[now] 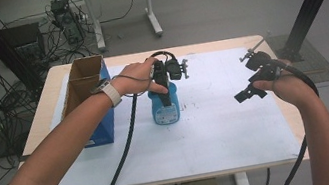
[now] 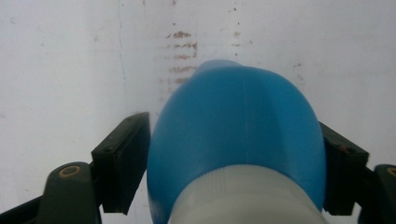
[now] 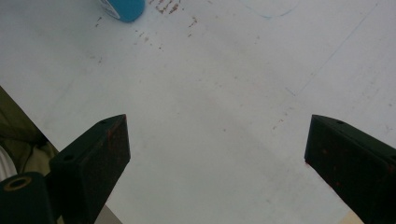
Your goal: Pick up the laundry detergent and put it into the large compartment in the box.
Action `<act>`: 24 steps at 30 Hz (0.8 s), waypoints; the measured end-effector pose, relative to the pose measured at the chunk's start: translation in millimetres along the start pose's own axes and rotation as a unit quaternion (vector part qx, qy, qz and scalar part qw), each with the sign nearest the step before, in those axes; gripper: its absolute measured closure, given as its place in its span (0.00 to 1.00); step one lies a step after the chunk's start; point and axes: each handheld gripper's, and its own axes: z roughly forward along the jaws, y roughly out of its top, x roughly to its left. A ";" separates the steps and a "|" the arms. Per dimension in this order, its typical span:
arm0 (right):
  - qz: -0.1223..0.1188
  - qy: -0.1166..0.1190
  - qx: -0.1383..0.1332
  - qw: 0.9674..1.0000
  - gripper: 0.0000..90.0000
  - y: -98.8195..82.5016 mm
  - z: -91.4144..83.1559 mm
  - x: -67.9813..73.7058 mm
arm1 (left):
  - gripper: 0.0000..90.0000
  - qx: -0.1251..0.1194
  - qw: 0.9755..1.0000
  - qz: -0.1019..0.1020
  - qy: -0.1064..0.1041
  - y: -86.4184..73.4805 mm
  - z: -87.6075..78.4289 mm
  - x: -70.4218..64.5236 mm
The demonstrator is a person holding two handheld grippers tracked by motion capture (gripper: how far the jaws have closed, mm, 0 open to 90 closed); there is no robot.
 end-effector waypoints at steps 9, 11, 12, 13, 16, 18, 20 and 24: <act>-0.001 0.000 0.000 1.000 0.07 0.0 -0.3 -0.2 | 0.31 0.000 1.000 -0.002 0.003 0.1 0.1 0.0; -0.002 -0.001 0.000 1.000 0.07 0.4 -0.2 0.2 | 0.31 0.000 1.000 -0.005 0.003 -0.1 0.1 0.2; -0.002 -0.001 0.000 1.000 0.07 0.6 -0.2 0.5 | 0.31 0.000 1.000 -0.005 0.002 0.3 0.2 0.7; -0.002 -0.001 0.000 1.000 0.07 0.6 -0.2 0.5 | 0.32 0.000 1.000 -0.005 0.002 0.3 0.2 0.7; -0.002 -0.001 0.001 1.000 0.07 1.2 -0.2 1.1 | 0.42 -0.002 1.000 -0.005 0.004 -0.4 -0.6 0.5; -0.004 -0.001 0.000 1.000 0.07 1.5 -0.4 1.5 | 0.43 -0.007 1.000 -0.007 -0.011 -2.9 -0.2 5.6; -0.004 -0.001 -0.001 1.000 0.07 1.7 -0.8 2.0 | 0.43 -0.004 1.000 -0.007 -0.011 -1.8 -0.4 5.3; -0.005 -0.002 0.000 1.000 0.07 2.1 -1.1 2.4 | 0.43 -0.003 1.000 -0.008 -0.010 -0.7 -0.3 4.4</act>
